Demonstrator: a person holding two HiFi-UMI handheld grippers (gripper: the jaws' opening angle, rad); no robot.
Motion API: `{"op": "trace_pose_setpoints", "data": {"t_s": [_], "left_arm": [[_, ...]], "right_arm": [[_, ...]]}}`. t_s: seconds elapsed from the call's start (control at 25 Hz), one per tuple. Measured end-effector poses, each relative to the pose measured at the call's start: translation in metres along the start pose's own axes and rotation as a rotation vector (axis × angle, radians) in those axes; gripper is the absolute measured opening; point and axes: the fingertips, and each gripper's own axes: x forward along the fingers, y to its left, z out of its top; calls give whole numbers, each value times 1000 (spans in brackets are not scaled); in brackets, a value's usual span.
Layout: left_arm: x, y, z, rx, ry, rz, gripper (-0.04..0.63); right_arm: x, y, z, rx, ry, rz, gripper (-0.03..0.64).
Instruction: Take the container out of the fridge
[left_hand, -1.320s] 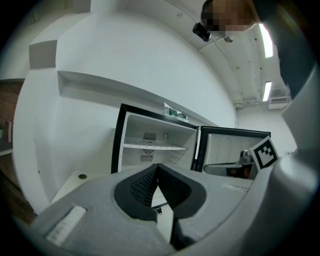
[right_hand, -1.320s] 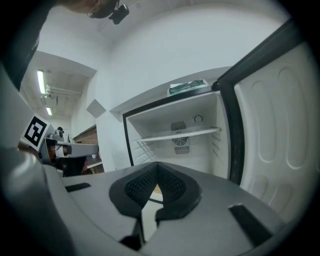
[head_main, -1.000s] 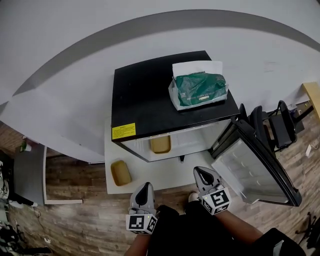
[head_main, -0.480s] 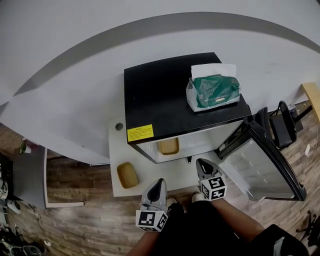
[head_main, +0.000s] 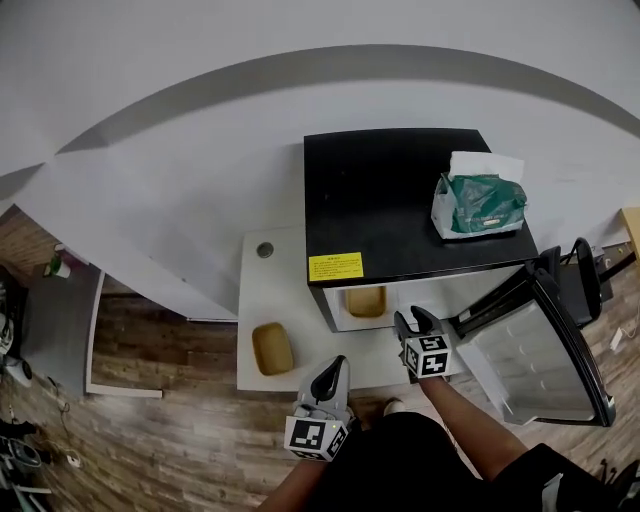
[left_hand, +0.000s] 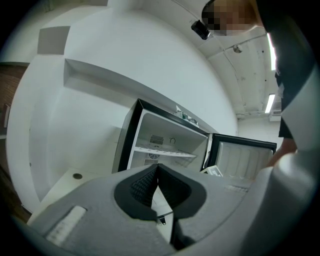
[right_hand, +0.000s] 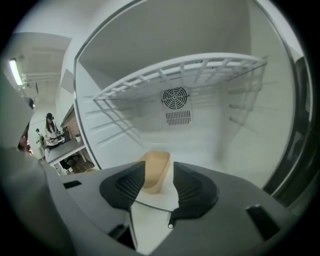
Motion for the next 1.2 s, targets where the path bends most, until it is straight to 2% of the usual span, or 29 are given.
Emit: {"op": "trace_pose_setpoints", "data": {"t_s": [0.08,0.2,0.6,0.8,0.92,1.08,1.2], "left_arm": [[1,8,-7,1,15,2,14],[0,20,-11,8,26,19,14],[-7,36,-16,-4,32,87,14],[-15,42,-22,-23,49,127,14],[-19,44,-20,-26,40,149,14],[-31,46,-7,-33,-15,166,14],[-36,49,-6,-23,-14,187,14]], "right_arm": [[16,-3,-3,2,17,-17,221],[41,-7,-13,22,55,-26,267],[105,-18,-48,60,227,-35,272],[123,-29,-56,125,267,-96,270],[133,-25,-57,125,274,-74,270],[144,-14,-55,138,278,-16,270],[150,-10,-59,133,298,-16,268]]}}
